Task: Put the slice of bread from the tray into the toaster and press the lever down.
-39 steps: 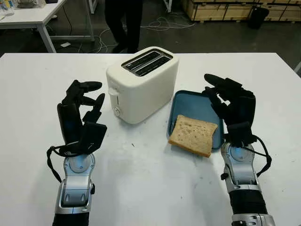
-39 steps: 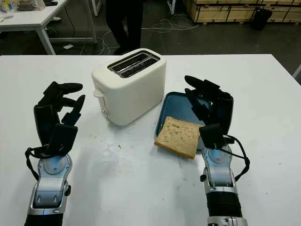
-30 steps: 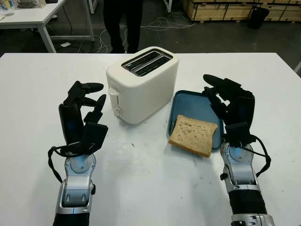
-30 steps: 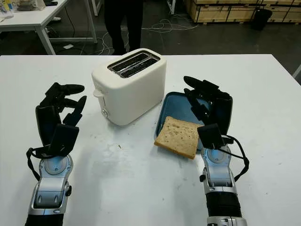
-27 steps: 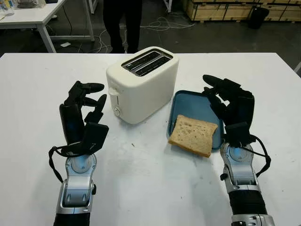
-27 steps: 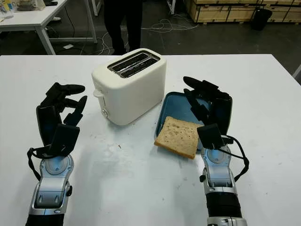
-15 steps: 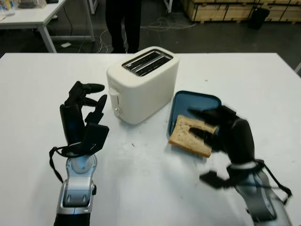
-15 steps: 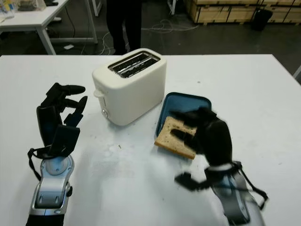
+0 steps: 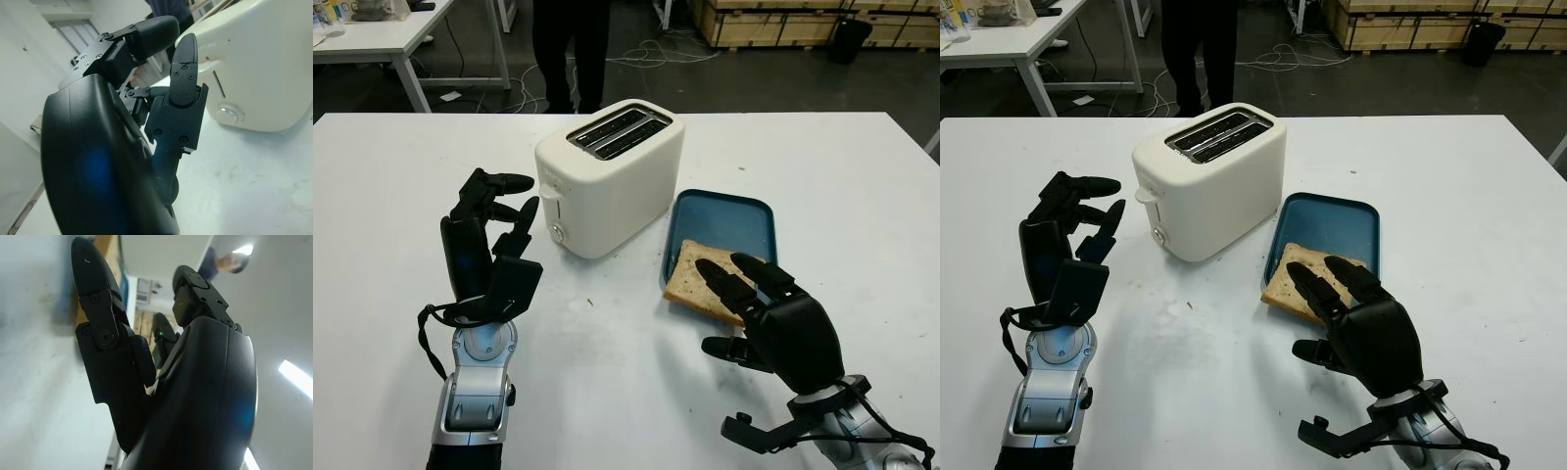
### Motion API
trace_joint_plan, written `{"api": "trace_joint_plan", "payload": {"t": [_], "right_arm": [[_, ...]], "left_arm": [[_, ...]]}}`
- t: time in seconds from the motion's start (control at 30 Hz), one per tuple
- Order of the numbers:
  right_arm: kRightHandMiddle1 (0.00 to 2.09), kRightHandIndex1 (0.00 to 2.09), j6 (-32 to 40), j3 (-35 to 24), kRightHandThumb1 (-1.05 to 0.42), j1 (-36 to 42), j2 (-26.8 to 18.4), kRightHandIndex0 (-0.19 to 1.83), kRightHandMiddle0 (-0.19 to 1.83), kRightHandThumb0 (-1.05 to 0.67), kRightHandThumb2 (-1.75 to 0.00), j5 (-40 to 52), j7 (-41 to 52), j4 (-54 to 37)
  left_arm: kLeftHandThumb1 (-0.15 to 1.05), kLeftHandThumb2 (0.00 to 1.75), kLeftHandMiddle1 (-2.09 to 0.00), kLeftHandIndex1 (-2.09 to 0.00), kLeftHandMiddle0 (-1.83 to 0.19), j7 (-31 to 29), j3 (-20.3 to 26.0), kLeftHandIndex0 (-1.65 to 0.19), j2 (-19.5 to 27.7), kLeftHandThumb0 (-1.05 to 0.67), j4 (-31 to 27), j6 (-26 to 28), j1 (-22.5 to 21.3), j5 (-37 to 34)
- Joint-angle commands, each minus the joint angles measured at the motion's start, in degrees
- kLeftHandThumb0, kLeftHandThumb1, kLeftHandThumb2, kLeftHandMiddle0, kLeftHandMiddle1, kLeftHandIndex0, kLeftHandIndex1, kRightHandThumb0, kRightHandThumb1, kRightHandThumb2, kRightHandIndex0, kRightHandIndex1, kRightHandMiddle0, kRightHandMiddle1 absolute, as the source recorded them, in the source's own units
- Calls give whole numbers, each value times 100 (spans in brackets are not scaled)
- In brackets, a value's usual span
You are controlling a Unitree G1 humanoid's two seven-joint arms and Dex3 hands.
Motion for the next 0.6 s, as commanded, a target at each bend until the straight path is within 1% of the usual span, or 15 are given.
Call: {"api": "trace_joint_plan", "payload": {"t": [0.0,0.13,0.2,0.33,0.57], "right_arm": [[0,3,194,111,-91,-141,-81,29,22,-91,-3,-281,-214,171],[0,2,428,274,-90,-310,-132,29,22,-91,-1,-571,-521,516],[1,2,525,331,-90,-393,-171,30,23,-88,0,-652,-625,652],[2,3,645,437,-88,-536,-247,33,26,-83,0,-660,-790,861],[2,4,709,578,-88,-702,-361,38,28,-80,0,-599,-951,1053]], "left_arm": [[92,21,-167,-114,-45,-47,-26,-55,-14,-41,-20,-82,-28,-30],[92,21,-169,-116,-45,-93,-36,-55,-8,-40,-33,-88,-11,-44],[92,21,-169,-117,-47,-99,-42,-55,6,-42,-10,-97,-10,-10],[92,21,-168,-117,-48,-92,-59,-56,11,-43,7,-144,1,20],[92,21,-168,-118,-48,-60,-65,-55,-17,-42,-56,-124,22,55]]}}
